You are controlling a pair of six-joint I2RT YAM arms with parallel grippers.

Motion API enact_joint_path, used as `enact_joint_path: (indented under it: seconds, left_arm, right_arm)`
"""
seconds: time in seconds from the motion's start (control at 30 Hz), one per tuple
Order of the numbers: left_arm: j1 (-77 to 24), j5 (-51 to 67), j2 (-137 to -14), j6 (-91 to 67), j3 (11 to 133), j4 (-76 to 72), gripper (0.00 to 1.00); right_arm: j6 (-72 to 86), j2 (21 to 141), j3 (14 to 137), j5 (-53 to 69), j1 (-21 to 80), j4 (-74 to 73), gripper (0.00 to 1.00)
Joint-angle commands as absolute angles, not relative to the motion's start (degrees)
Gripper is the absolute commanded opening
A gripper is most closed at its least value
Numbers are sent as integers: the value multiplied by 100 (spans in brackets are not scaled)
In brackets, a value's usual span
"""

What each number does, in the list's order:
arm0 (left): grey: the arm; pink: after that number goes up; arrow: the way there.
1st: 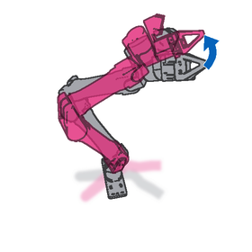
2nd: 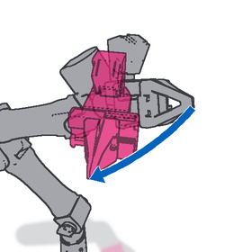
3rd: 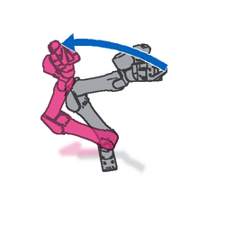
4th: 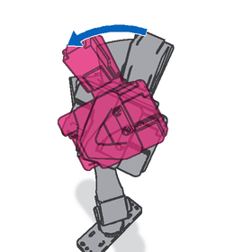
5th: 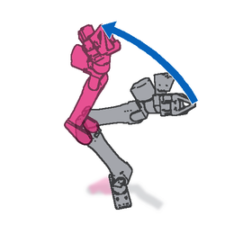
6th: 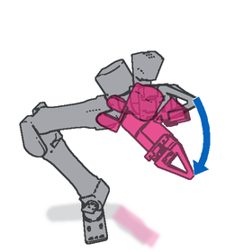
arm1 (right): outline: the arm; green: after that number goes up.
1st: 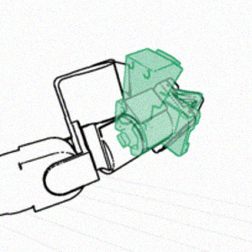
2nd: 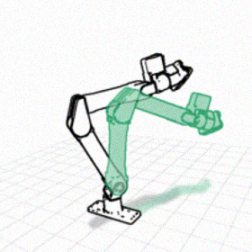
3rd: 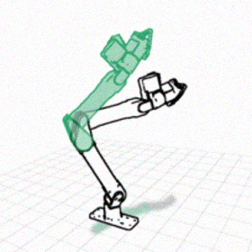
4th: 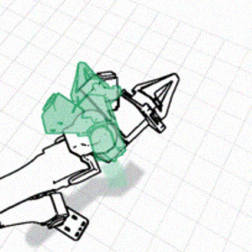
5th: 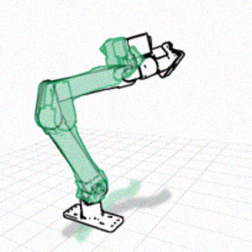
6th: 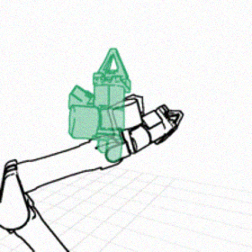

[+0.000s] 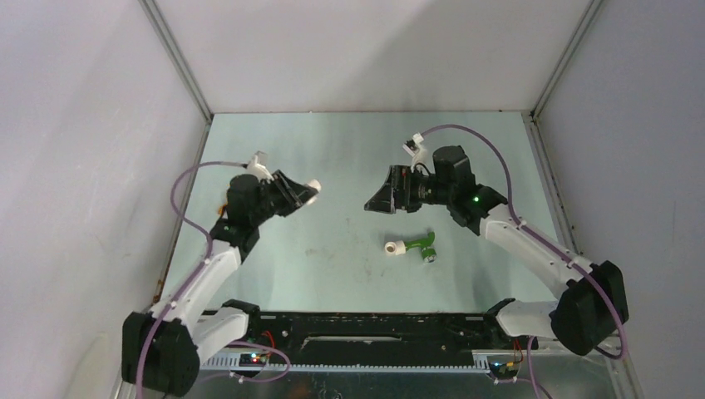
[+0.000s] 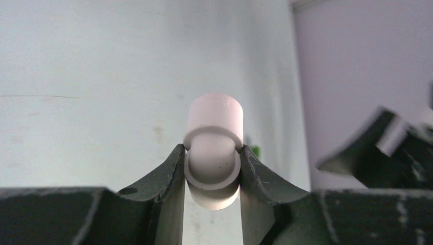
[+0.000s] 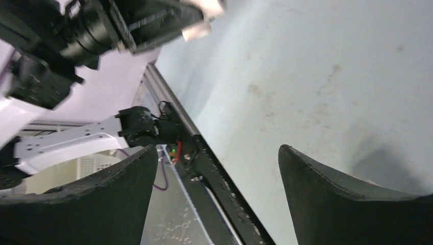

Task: Install the water faucets
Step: Pick up the water faucet from the center of the board, then move the water faucet to the center of the board.

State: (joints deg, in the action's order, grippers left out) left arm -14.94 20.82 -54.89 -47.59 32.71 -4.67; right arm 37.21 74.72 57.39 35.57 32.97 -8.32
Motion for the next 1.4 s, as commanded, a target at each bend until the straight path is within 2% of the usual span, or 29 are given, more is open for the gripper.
enact_joint_path:
  seconds: [0.0, 0.23, 0.33, 0.67, 0.93, 1.17, 1.37]
  left_arm:
    - [-888, 870, -6331, -3900, 4289, 1344, 0]
    - [-52, -934, -7784, -3482, 5967, 2799, 0]
    - [626, -1000, -8243, -3397, 6618, 3130, 0]
    - [1598, -2463, -9581, -3272, 7403, 3234, 0]
    - [1665, -2428, -10149, -3240, 7795, 3215, 0]
    - [1696, -1906, -10812, -3404, 8789, 4212, 0]
    - [1685, -1711, -11116, -3809, 9182, 4613, 0]
  right_arm:
    - [3230, 7073, 5483, 3162, 3107, -1411, 90]
    - [3380, 6608, 4747, 3344, 2825, -1241, 93]
    - [3384, 6484, 4553, 3405, 2771, -1249, 93]
    - [3559, 6416, 4058, 3588, 2711, -916, 94]
    - [3496, 6310, 3961, 3645, 2675, -1092, 96]
    - [3509, 6181, 3903, 3734, 2599, -1141, 99]
    - [3480, 6048, 3894, 3861, 2472, -1204, 99]
